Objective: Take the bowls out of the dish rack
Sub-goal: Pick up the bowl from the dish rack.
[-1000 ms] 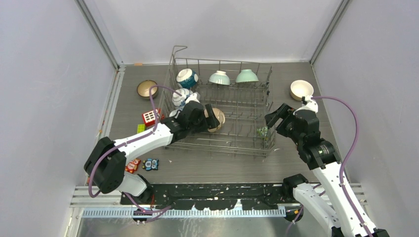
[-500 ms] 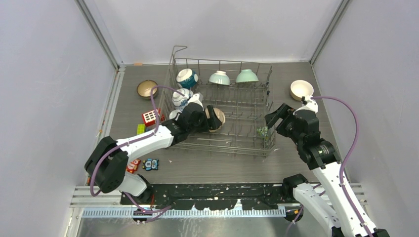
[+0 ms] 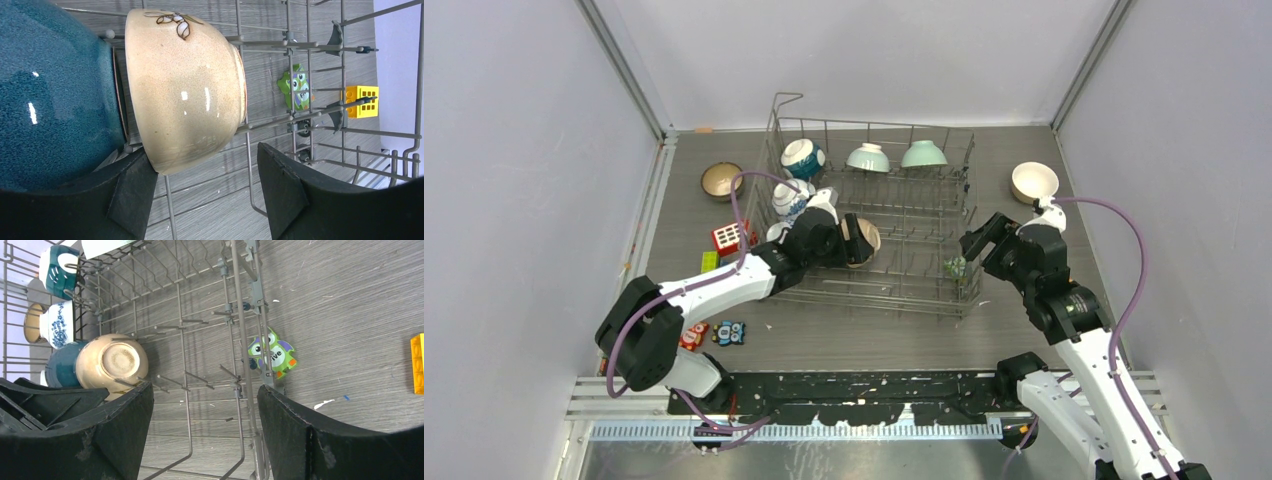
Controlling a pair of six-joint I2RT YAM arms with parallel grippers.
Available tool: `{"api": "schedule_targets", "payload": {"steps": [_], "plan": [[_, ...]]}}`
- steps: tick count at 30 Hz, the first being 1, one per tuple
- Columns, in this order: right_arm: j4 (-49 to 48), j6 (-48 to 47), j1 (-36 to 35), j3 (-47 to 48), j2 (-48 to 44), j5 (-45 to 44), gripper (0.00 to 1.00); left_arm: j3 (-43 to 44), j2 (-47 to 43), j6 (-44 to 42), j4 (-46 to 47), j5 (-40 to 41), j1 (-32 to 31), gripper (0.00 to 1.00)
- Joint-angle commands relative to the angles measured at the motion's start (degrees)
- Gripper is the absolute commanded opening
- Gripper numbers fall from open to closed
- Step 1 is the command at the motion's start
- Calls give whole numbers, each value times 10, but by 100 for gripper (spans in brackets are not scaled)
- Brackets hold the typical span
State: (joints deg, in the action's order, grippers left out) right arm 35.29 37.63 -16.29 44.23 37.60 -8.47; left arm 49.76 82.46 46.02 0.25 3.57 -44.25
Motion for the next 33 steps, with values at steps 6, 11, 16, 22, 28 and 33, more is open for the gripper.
{"api": "schedule_targets", "payload": {"steps": [6,11,16,22,28,33], "plan": [[-7,-8,-2,3,-11,-15,80,1,-33,-39,149,-46,-5,72],[-7,-8,-2,3,-11,-15,80,3,-33,-48,135,-47,-5,75],[-6,-9,-3,0,-13,-15,80,2,-36,-59,129,-40,-1,75],[-4,-9,-3,-2,-15,-17,80,2,-43,-66,151,-69,16,75],[2,-9,-3,-2,-16,-28,80,10,-40,-70,160,-102,27,75],[13,-8,-2,-1,-20,-44,80,10,-34,-62,170,-116,35,71]]}}
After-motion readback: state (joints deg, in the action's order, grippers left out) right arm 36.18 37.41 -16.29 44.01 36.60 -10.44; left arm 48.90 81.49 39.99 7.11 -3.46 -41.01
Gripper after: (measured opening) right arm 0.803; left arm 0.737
